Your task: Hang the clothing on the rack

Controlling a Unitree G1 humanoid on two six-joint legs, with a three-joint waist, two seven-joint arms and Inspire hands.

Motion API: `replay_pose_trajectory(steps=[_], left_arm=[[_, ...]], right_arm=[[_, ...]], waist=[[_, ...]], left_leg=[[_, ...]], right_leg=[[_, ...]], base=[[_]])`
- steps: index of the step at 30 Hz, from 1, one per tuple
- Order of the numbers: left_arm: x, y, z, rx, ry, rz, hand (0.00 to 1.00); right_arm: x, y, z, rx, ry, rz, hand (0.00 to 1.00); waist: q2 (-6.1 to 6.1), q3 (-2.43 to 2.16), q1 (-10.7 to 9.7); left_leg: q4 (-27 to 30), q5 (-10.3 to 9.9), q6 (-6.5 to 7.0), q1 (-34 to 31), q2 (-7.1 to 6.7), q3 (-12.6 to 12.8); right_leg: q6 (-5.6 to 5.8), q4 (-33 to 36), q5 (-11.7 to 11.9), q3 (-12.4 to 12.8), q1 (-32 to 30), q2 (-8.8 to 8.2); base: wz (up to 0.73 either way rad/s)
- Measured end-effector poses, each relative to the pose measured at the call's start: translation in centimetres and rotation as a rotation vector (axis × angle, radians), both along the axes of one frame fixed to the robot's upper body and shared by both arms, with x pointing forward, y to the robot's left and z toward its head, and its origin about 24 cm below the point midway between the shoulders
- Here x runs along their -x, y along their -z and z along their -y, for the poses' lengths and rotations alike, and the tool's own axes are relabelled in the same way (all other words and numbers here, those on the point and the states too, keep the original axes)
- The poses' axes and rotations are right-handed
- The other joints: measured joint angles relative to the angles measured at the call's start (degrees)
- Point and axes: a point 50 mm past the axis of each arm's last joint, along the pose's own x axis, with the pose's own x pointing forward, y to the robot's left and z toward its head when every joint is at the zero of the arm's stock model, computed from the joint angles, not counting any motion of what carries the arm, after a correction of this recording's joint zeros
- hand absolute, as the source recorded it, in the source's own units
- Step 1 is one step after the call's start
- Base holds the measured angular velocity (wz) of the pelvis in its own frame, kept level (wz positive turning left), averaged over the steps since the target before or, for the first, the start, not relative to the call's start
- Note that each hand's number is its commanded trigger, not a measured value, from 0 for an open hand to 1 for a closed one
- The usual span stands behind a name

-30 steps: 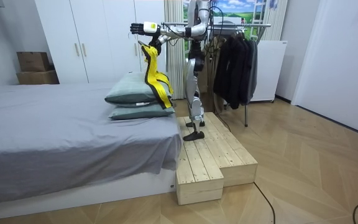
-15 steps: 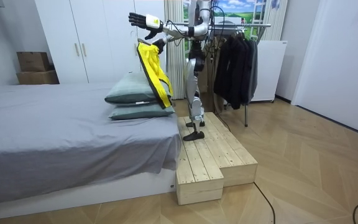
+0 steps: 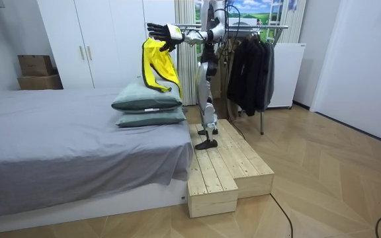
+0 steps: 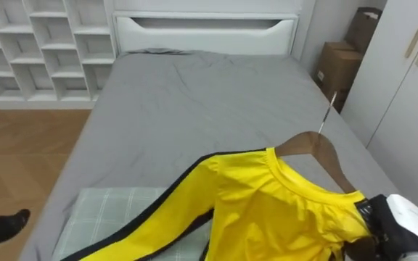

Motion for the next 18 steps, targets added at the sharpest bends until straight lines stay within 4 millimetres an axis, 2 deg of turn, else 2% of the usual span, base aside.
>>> replay_pose_trajectory(steps=[2, 7, 11, 18], left_arm=[[1.8, 2.2, -0.8, 0.047, -0.058, -0.083, 0.0], [4.4, 4.9, -1.3, 0.091, -0.129, -0.193, 0.0], [7.8, 8.0, -1.5, 0.135, -0.189, -0.363, 0.0], [13.2, 11.7, -1.5, 0.232, -0.285, -0.605, 0.0]], right_arm=[[0.5, -0.4, -0.1, 0.021, -0.004, 0.021, 1.0], [0.8, -1.7, 0.1, 0.095, -0.001, 0.073, 1.0], [0.8, -2.8, 0.1, 0.132, -0.002, 0.107, 1.0], [0.9, -4.7, -0.7, 0.207, -0.041, 0.165, 1.0]], waist=[[0.27, 0.04, 0.08], [-0.11, 0.29, 0.03], [-0.49, 0.16, -0.27], [-0.58, 0.16, -0.46]], left_leg=[[-0.32, -0.01, 0.01, 0.49, -0.08, 0.54], [-0.43, -0.07, 0.11, 0.28, -0.04, 1.19], [-0.9, -0.08, 0.11, 0.49, -0.06, 1.51], [-1.24, -0.09, 0.09, 0.34, -0.1, 1.71]], right_leg=[[-0.14, -0.01, -0.21, 0.83, 0.11, -0.03], [-0.14, 0.28, -0.27, 1.37, -0.96, -0.08], [-0.14, 0.11, -0.26, 1.57, -0.95, -0.09], [-0.01, 0.09, -0.35, 1.81, -1.11, -0.1]], base=[[-0.15], [-0.09], [-0.03], [0.0]])
